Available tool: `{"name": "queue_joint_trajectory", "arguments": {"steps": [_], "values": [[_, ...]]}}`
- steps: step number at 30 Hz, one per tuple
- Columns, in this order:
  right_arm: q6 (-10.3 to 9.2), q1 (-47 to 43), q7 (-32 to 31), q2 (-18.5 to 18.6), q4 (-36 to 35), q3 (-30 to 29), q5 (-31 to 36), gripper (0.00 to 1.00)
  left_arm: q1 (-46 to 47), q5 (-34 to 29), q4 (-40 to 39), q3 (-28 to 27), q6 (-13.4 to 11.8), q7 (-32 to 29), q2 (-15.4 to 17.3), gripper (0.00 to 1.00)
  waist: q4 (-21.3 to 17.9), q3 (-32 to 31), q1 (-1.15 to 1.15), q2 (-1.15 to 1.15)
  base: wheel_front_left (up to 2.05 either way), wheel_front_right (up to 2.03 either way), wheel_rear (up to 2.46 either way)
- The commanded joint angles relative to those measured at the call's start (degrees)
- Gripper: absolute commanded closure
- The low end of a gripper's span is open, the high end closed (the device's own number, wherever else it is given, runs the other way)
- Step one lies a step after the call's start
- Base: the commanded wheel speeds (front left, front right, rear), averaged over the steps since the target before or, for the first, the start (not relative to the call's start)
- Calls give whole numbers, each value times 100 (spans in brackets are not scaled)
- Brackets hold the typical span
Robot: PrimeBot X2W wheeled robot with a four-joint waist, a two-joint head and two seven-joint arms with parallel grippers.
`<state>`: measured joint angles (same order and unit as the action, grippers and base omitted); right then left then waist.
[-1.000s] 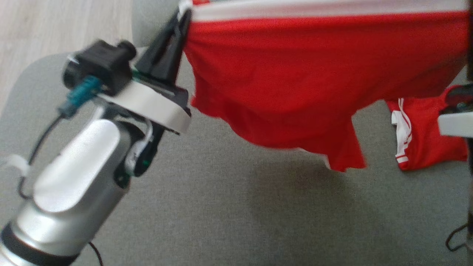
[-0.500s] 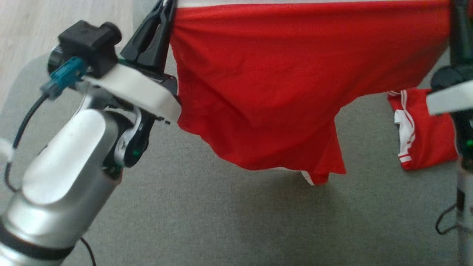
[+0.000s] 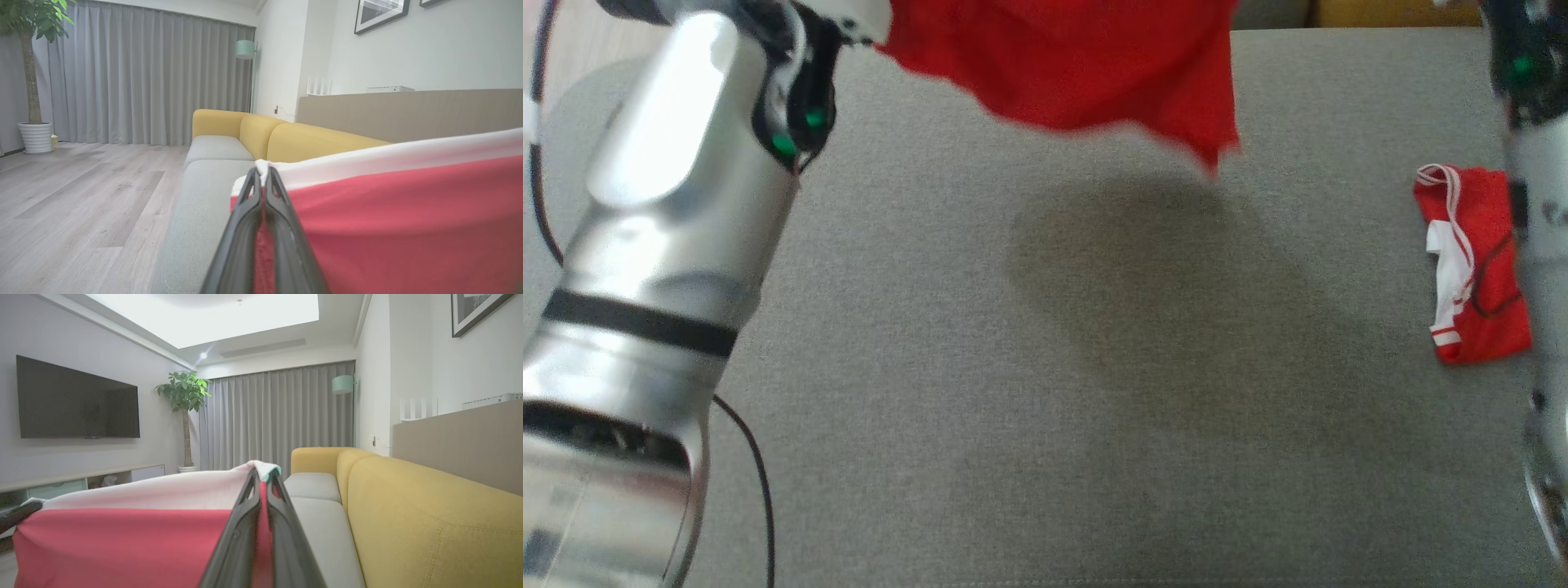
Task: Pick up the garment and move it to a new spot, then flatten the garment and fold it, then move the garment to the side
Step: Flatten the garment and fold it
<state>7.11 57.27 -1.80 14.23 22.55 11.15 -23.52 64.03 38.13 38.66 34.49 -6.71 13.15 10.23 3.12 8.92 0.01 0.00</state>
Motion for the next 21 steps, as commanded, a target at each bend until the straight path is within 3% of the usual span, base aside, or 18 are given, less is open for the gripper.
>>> {"name": "queue_joint_trajectory", "arguments": {"steps": [1, 6, 12, 17, 21], "values": [[37, 368, 174, -84, 133, 46, -67, 100, 452, 31, 158, -309, 33, 94, 183, 100, -42, -27, -1, 0, 0, 0, 0], [37, 1037, 462, -379, 1595, 454, -92, 100, 726, -25, 1217, -487, 331, 179, -74, 100, -114, -12, -1, 0, 0, 0, 0], [37, 1065, 642, -754, 2966, 1067, -260, 100, 381, -14, 2499, -414, 611, 181, -429, 100, -175, 232, -1, 0, 0, 0, 0], [37, 737, 731, -899, 3664, 1448, -556, 100, 59, 194, 3116, -426, 779, 175, -642, 100, -151, 506, -1, 0, 0, 0, 0], [37, 149, 899, -940, 3830, 1758, -816, 100, -362, 299, 3251, -348, 882, 179, -717, 100, -99, 563, -1, 0, 0, 0, 0]]}}
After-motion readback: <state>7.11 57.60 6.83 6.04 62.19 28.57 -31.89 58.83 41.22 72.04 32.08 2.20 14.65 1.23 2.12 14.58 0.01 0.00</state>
